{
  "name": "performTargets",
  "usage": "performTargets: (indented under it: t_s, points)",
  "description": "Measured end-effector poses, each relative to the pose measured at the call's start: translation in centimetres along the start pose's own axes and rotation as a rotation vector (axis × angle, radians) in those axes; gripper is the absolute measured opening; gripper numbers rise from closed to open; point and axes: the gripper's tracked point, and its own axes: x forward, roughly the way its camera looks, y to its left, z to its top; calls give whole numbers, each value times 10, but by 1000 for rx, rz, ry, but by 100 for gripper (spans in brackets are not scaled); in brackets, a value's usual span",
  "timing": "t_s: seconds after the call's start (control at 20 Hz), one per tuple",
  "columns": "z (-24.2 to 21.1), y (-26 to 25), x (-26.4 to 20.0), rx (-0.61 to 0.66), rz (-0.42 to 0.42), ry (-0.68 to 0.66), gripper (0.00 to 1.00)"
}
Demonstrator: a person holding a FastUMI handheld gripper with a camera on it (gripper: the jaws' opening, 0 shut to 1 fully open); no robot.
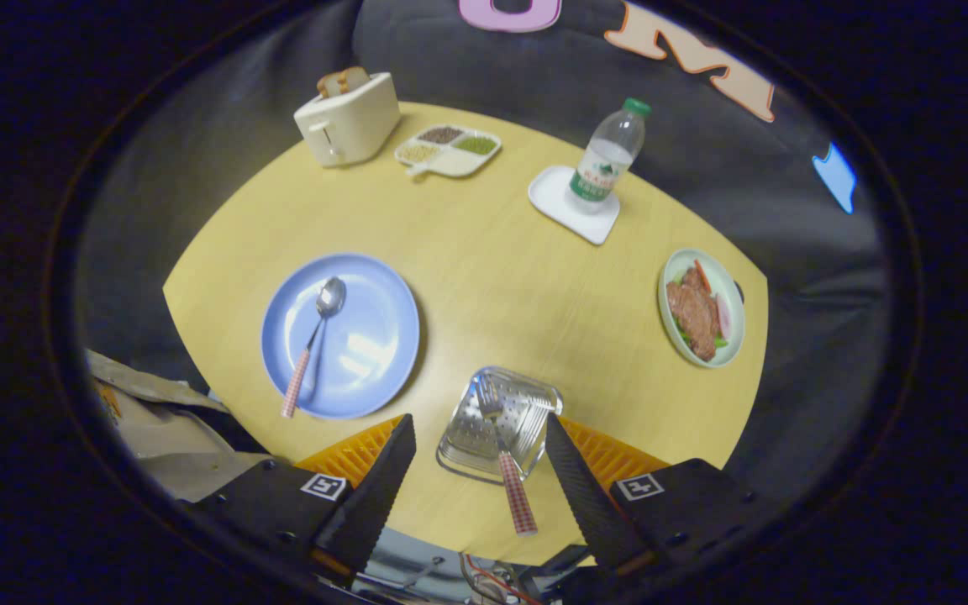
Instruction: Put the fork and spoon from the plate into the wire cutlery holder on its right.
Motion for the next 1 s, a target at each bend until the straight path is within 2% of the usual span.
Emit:
performTargets:
  t_s: [0.3,0.4,0.5,0.8,1.0]
  points:
    - [48,29,-26,84,-38,-383,99]
    - [52,52,-29,122,-14,-451,99]
    - [53,62,-26,154,-40,-503,99]
    - [45,105,-7,199,-46,-554,99]
    - [29,141,17,186,-12,-499,99]
